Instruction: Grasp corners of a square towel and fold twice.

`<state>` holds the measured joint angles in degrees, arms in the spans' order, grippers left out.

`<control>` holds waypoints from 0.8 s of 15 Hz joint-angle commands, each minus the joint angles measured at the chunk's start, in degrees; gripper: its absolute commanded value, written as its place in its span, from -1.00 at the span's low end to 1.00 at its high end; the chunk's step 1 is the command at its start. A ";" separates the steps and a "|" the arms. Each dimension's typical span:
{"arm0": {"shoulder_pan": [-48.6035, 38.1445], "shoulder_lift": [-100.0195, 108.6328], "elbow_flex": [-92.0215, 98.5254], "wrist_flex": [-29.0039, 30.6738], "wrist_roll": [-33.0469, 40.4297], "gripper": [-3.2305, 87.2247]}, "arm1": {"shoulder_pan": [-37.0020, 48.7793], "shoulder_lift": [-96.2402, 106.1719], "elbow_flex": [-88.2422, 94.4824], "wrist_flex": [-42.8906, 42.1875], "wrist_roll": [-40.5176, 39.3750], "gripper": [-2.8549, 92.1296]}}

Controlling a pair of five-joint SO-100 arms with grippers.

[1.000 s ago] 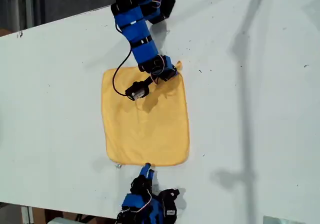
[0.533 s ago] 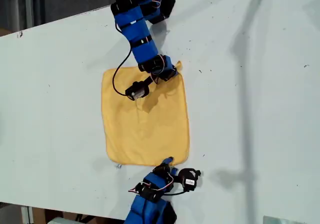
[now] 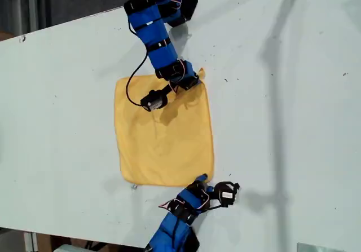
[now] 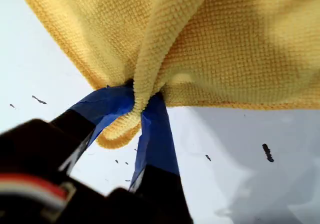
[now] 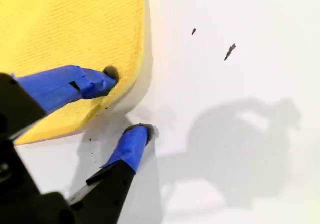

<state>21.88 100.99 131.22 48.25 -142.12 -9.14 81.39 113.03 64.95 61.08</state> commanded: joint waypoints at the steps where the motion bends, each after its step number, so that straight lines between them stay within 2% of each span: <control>1: 0.00 -1.93 -4.83 -1.58 1.23 -0.80 | 0.70 0.97 0.70 -0.18 -0.53 -0.94; 2: -0.70 -3.25 -6.94 -0.79 2.99 -0.98 | 0.70 0.97 0.70 -0.18 -0.53 -0.94; 3: -1.85 -5.01 -10.63 2.37 5.80 -0.98 | 0.70 0.97 0.70 -0.26 -0.53 -0.94; 4: -3.34 -7.03 -16.35 8.00 9.84 -0.98 | 0.70 1.05 0.70 -0.26 -0.44 -0.94; 6: -6.77 -11.95 -31.03 23.38 18.81 -0.98 | 0.62 1.32 0.62 -0.26 -0.09 -0.94; 7: -8.17 -13.18 -36.21 28.74 22.06 -0.98 | 0.44 1.85 -0.09 0.09 0.00 -0.94; 10: -13.62 -9.49 -40.34 36.56 29.88 -0.98 | 0.70 7.82 -8.00 9.40 -0.88 -0.94; 12: -19.07 -4.83 -39.20 39.90 35.60 -0.98 | 5.71 14.94 -9.23 11.87 -4.66 -0.94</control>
<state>7.12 90.88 94.04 86.04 -109.86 -6.86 89.47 107.31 75.23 58.62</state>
